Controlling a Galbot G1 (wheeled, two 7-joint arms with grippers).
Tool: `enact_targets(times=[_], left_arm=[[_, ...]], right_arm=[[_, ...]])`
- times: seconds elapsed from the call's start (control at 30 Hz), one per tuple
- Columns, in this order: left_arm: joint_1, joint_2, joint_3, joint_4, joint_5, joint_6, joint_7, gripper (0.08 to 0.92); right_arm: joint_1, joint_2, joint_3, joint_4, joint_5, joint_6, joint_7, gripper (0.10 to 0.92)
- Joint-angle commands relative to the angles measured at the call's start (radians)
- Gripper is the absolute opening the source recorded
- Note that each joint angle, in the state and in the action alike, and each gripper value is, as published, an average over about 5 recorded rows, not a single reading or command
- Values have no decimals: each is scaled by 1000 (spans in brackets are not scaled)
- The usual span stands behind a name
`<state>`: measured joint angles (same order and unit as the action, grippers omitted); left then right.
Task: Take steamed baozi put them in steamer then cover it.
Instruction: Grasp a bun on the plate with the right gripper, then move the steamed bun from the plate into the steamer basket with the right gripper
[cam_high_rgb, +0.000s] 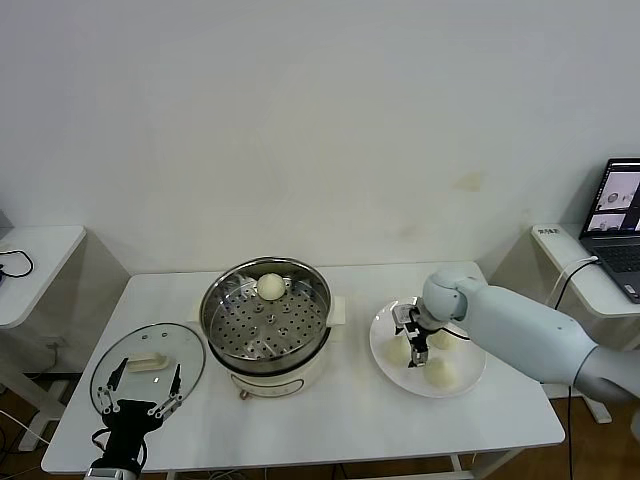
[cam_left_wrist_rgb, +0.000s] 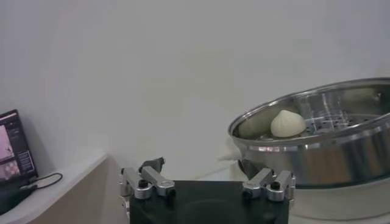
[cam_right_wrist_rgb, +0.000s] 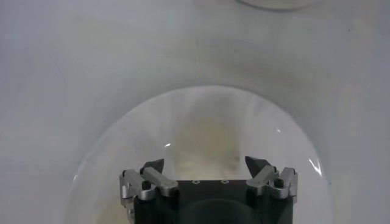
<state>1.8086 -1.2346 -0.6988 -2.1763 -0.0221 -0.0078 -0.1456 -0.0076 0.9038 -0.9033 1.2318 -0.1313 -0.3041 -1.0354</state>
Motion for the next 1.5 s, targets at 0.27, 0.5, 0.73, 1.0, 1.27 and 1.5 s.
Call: enact_targets(times=[0.27, 0.5, 0.73, 1.0, 1.27, 1.5], left_arm=[[4, -3, 1, -7, 1, -1, -1, 823], [8, -5, 3, -14, 3, -2, -2, 823], [6, -4, 3, -21, 4, -2, -3, 823], [3, -1, 6, -28, 3, -2, -3, 823], [-2, 7, 8, -32, 2, -1, -2, 823], [-5, 16, 8, -34, -2, -2, -2, 823]], right_arm=[[-3, 13, 6, -19, -4, 10, -7, 662], [7, 9, 7, -14, 3, 19, -15, 633], [73, -20, -13, 30, 30, 21, -42, 620], [191, -92, -35, 122, 111, 10, -70, 619], [388, -140, -113, 181, 243, -7, -67, 624], [579, -67, -178, 181, 374, -49, -33, 628]])
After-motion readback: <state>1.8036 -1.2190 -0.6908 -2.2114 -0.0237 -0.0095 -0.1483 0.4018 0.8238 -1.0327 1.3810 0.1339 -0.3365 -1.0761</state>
